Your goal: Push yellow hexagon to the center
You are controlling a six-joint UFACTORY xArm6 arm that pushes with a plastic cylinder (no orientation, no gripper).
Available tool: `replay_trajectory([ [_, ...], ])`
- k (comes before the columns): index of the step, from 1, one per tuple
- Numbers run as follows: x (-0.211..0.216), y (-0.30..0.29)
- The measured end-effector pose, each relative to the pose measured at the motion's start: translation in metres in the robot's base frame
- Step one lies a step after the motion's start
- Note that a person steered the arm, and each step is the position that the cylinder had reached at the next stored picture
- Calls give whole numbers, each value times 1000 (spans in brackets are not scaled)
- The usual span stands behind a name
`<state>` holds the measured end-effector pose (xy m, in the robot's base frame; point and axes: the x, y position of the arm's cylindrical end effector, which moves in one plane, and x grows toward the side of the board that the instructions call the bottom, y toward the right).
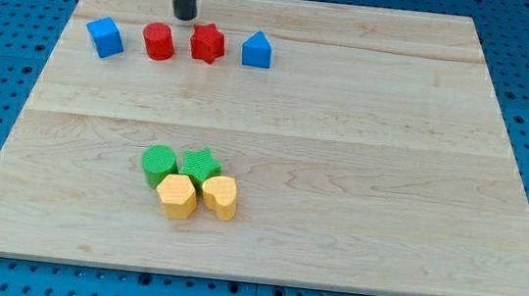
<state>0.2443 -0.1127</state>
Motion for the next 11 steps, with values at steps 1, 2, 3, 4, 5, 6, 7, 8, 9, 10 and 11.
replay_trajectory([
  [1,15,108],
  [2,52,236],
  [3,138,268],
  [4,231,268],
  [5,318,234],
  [6,368,164],
  [7,366,106],
  [8,351,42],
  [9,320,4],
  [10,284,-2],
  [11,248,24],
])
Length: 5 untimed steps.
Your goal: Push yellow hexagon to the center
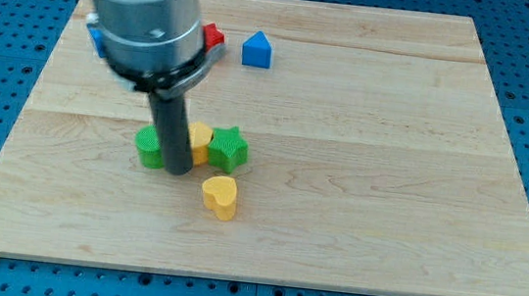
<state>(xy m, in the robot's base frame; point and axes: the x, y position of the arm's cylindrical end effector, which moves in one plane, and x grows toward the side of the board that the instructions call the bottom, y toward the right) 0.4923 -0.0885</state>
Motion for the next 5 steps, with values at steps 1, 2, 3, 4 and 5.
replay_trajectory([
  [1,-41,18],
  [2,-57,18],
  [3,-65,-16],
  [4,-95,3],
  [5,-99,39],
])
